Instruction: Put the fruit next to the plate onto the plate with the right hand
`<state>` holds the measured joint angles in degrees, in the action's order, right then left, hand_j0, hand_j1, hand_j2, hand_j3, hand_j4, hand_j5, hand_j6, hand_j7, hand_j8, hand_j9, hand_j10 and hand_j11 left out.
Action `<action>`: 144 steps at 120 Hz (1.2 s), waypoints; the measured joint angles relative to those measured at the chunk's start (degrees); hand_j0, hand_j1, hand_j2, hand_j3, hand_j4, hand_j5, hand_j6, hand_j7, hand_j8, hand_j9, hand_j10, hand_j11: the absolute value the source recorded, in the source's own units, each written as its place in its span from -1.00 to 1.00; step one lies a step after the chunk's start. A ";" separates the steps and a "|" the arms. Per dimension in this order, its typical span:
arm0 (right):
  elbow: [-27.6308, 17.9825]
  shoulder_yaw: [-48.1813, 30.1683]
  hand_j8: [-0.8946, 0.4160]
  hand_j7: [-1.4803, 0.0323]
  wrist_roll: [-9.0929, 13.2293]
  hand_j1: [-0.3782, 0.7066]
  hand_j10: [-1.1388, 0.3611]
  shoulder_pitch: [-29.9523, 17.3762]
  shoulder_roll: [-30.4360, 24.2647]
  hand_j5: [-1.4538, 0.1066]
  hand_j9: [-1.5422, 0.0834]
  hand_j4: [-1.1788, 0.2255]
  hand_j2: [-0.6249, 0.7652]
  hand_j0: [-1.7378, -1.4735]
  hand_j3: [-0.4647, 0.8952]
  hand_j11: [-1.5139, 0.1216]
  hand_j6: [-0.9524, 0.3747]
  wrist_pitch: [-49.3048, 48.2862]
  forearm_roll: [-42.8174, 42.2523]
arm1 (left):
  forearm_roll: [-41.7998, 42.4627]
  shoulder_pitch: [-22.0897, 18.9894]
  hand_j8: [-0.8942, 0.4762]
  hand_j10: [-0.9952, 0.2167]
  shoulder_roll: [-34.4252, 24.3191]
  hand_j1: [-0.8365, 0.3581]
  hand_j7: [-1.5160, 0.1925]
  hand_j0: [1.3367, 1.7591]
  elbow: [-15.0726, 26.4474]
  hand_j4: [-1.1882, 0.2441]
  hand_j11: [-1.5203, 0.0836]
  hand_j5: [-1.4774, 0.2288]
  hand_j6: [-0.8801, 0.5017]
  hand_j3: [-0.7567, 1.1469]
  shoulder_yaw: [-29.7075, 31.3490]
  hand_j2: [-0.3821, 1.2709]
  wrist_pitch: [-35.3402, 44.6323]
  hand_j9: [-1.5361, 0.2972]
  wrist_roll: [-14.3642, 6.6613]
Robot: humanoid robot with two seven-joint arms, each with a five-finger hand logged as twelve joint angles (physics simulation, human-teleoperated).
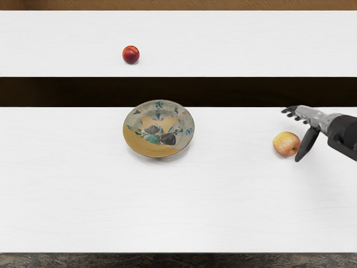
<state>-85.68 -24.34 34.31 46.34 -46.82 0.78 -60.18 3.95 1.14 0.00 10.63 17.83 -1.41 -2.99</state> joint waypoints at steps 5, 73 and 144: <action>0.24 0.00 0.10 0.67 -0.01 -0.59 0.29 -0.07 0.14 0.59 0.63 0.44 -0.14 -0.40 -0.32 0.59 0.17 0.09 0.00 | 0.00 0.00 -0.03 0.26 0.00 0.52 0.42 0.52 0.00 0.34 0.52 0.38 -0.06 -0.21 0.00 -0.48 0.00 0.35 0.00; 0.69 0.06 -0.09 0.44 -3.85 -0.28 0.12 -2.34 0.71 0.34 0.40 0.25 -0.18 -0.39 -0.32 0.35 -0.03 2.31 -0.05 | -0.01 0.00 -0.03 0.26 0.00 0.52 0.42 0.52 0.00 0.34 0.52 0.38 -0.06 -0.21 -0.01 -0.48 0.00 0.35 0.01; 0.34 -0.54 -0.27 0.11 -4.38 0.02 -0.13 -3.21 0.47 0.04 0.11 -0.02 -0.01 -0.39 -0.32 0.06 -0.20 2.35 0.97 | 0.00 0.00 -0.03 0.26 0.00 0.52 0.42 0.52 0.00 0.34 0.52 0.38 -0.06 -0.21 0.00 -0.48 0.00 0.35 0.00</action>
<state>-85.34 -24.89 29.93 43.13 -46.35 3.12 -59.21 3.95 1.14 0.00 10.63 17.83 -1.41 -2.98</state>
